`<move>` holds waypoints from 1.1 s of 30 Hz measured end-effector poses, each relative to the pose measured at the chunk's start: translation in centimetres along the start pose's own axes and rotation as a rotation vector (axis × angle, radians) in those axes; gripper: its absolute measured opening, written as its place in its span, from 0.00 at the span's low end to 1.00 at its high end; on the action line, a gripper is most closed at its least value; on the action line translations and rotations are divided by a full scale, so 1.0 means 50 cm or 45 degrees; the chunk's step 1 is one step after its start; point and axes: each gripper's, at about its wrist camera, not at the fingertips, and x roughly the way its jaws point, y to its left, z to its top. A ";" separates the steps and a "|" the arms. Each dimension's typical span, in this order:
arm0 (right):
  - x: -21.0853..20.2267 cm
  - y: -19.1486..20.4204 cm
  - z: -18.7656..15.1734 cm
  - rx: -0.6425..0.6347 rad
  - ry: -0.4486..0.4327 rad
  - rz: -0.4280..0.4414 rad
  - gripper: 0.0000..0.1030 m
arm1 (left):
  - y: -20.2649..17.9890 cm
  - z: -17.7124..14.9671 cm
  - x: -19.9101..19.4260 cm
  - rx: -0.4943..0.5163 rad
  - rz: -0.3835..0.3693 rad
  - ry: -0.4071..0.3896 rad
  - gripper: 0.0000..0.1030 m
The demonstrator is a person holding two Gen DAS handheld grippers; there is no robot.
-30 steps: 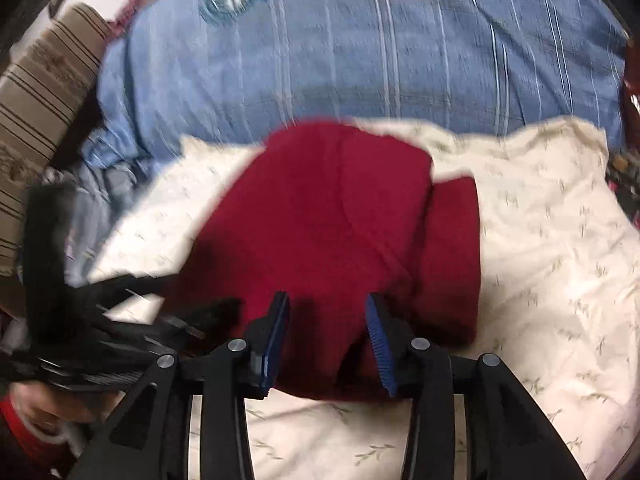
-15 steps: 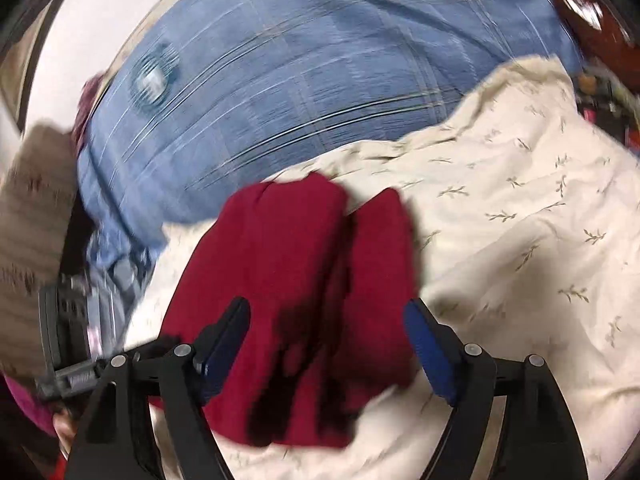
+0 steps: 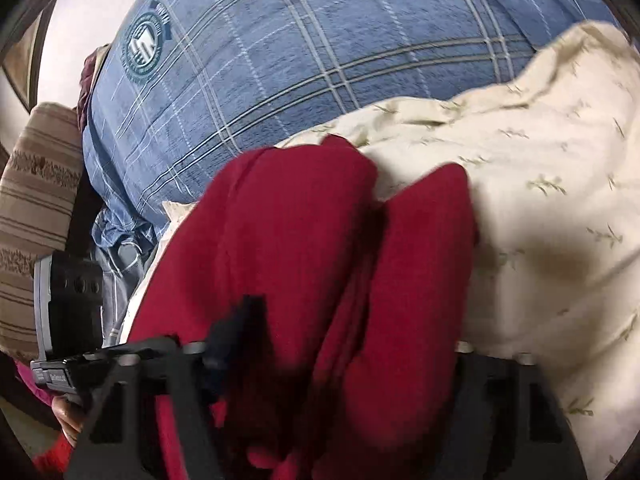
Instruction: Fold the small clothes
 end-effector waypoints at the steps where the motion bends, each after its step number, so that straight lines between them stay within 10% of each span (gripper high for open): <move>1: -0.010 0.009 0.002 -0.002 -0.012 -0.003 0.43 | -0.004 0.000 -0.003 0.011 0.010 0.000 0.76; 5: -0.062 0.058 0.001 -0.001 -0.052 0.092 0.33 | -0.017 -0.006 -0.041 0.058 0.023 -0.006 0.58; 13: -0.118 0.205 -0.034 -0.108 -0.047 0.232 0.34 | -0.033 -0.063 -0.224 0.117 0.102 -0.092 0.58; 19: -0.031 0.237 -0.111 -0.117 0.128 0.047 0.40 | 0.035 -0.131 -0.228 0.039 0.320 -0.043 0.58; 26: -0.142 0.302 -0.139 -0.237 -0.005 0.018 0.51 | 0.061 -0.171 -0.237 0.024 0.437 -0.160 0.81; 33: -0.103 0.386 -0.176 -0.406 0.034 0.063 0.52 | 0.054 -0.202 -0.264 0.050 0.526 -0.235 0.81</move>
